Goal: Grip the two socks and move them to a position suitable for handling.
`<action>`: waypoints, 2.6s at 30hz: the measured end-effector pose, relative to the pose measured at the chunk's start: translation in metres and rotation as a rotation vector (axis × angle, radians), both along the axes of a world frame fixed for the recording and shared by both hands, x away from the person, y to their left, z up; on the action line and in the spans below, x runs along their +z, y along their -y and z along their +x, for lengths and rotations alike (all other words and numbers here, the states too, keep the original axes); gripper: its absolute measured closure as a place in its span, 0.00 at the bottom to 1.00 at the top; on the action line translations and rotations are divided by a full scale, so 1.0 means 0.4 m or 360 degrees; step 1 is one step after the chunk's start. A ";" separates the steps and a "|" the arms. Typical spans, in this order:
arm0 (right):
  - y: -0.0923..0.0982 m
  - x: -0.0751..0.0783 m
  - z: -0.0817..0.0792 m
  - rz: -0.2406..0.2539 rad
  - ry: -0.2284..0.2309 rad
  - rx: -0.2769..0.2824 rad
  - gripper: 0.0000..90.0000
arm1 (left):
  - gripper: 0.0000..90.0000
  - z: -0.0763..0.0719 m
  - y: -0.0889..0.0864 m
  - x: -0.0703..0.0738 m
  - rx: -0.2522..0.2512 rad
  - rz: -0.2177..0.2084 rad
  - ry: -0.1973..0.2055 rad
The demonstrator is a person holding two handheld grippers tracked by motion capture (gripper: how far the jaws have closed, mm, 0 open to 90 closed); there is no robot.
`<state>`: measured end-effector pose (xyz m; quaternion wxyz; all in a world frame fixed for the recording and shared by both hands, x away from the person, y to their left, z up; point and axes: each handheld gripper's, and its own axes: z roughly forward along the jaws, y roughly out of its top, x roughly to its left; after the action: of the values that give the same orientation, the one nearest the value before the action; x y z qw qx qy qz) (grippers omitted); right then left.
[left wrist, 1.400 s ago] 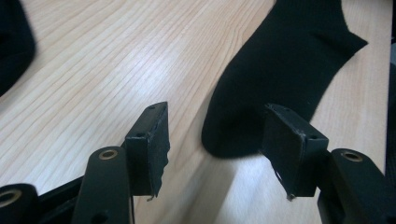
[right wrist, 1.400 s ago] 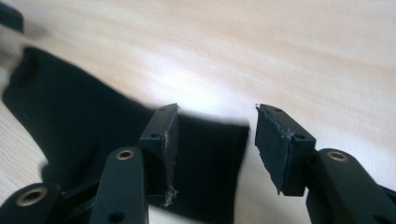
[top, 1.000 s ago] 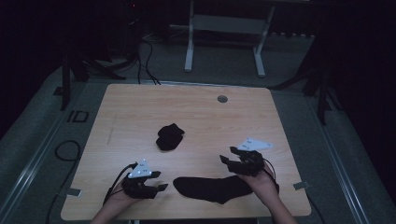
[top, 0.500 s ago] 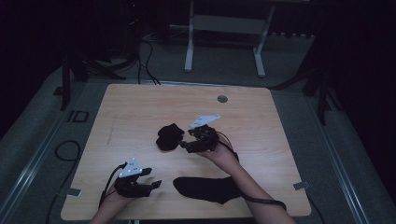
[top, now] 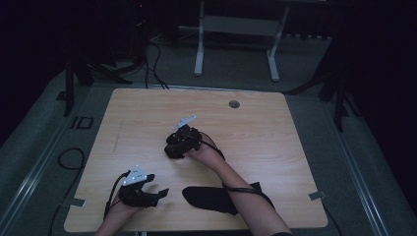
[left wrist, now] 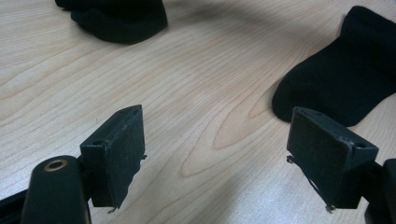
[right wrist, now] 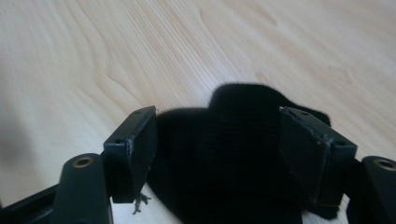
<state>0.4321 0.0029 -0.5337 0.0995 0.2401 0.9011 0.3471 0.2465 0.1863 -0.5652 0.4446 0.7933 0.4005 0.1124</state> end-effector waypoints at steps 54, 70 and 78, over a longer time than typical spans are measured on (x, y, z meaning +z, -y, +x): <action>0.344 -0.016 -0.183 -0.0002 0.0118 -0.0498 0.81 | 0.22 0.016 0.030 -0.007 0.0016 -0.0030 -0.0010; 0.356 0.035 -0.199 0.0061 0.0081 -0.0434 0.51 | 0.22 0.112 0.136 0.032 -0.0116 -0.0004 -0.0035; 0.430 0.128 -0.128 0.0203 0.0081 -0.0546 0.47 | 0.22 0.188 0.253 0.047 -0.0239 0.0062 -0.0094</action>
<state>0.3809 -0.1691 -0.4824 0.1647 0.3872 0.8203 0.3874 0.3216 0.0851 -0.5462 0.4241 0.8326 0.3506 0.0632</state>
